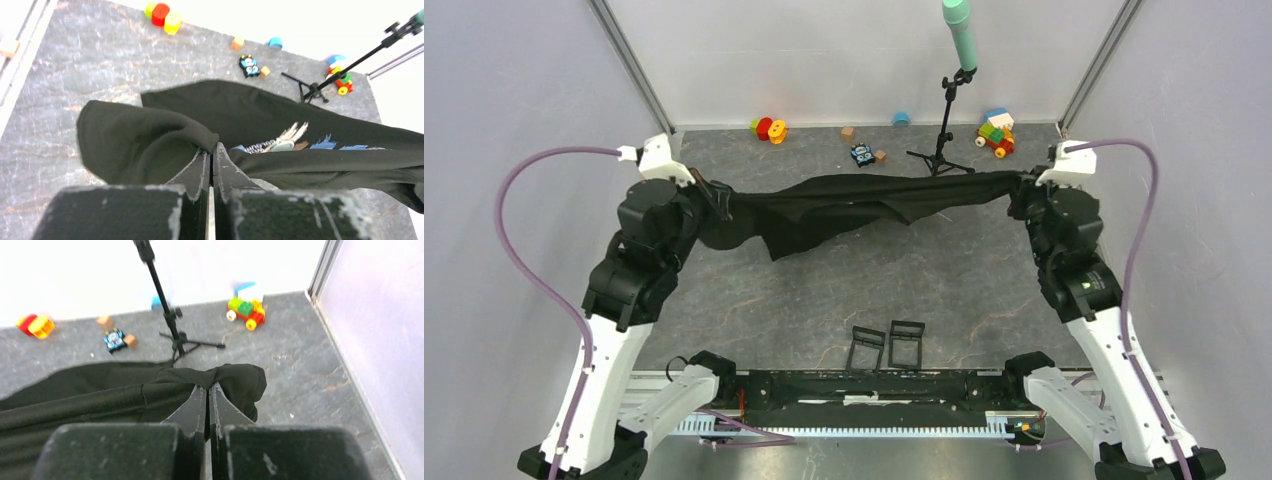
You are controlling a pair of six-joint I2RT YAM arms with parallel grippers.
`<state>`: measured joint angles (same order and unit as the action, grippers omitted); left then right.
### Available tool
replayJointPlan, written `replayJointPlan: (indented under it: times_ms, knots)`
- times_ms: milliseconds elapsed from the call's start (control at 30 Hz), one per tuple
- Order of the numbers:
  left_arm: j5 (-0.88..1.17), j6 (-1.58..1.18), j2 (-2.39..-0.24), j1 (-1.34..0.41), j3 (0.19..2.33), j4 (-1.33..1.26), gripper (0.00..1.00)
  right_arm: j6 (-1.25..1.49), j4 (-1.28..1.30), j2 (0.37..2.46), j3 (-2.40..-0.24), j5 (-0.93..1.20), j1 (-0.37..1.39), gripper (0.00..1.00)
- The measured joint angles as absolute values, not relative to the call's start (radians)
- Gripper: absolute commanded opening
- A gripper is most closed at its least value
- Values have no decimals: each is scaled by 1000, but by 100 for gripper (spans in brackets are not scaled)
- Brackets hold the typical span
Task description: Pin the brooch onto the clothing
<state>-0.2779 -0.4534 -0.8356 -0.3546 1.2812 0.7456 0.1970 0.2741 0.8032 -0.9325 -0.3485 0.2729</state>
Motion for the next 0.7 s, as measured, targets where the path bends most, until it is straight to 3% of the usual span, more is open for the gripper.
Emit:
replayJointPlan:
  times_ms: [367,700]
  knots:
    - [-252,-390,-938,-352,1468,772,2,151,288,794,-1090,-339,273,0]
    - [-125,-372,-1319,-196,1579,732,2,183,173,1124,-1107,-245,270,0]
